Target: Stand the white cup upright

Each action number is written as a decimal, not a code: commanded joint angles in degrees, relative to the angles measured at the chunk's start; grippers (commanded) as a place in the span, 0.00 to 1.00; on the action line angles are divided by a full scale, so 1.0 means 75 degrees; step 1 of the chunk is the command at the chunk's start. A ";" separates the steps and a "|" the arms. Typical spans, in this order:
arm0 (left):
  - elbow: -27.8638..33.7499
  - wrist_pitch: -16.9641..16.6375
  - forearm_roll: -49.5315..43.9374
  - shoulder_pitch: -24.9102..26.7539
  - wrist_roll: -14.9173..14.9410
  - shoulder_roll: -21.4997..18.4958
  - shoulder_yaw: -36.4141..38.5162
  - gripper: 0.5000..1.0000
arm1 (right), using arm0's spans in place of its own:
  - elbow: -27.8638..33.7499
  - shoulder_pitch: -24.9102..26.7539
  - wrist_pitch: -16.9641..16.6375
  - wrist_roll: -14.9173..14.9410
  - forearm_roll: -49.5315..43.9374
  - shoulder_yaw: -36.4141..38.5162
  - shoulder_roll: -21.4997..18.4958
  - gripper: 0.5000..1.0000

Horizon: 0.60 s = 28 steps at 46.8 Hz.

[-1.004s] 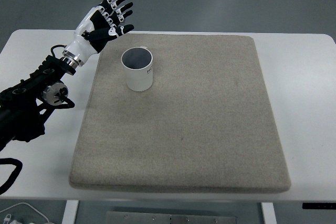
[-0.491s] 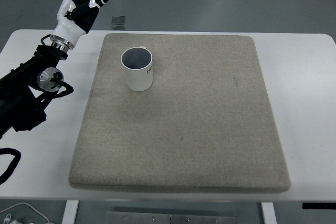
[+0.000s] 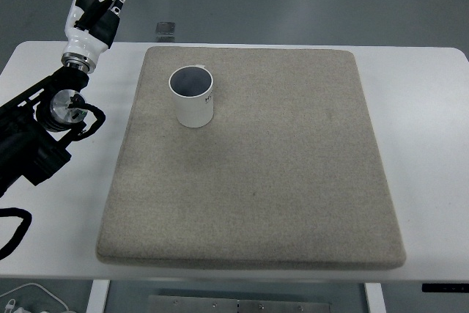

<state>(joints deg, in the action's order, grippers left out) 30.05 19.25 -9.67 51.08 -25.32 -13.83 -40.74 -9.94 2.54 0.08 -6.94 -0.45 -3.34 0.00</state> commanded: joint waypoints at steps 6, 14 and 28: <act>-0.0046 -0.0515 -0.0082 0.0057 0.0949 0.0133 -0.0006 0.99 | 0.0001 0.0001 0.0001 0.0000 0.0001 0.0000 0.0000 0.86; -0.0045 -0.0586 -0.0608 0.0057 0.1675 0.0180 -0.0146 1.00 | 0.0001 0.0001 0.0001 0.0000 0.0001 0.0000 0.0000 0.86; -0.0362 -0.0598 -0.1242 0.0057 0.2379 0.0461 -0.0193 1.00 | 0.0001 0.0001 0.0001 0.0000 0.0001 0.0000 0.0000 0.86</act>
<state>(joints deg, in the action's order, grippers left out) 27.85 14.62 -18.81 51.51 -8.55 -10.96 -42.10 -9.93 2.55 0.08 -6.94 -0.44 -3.34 0.00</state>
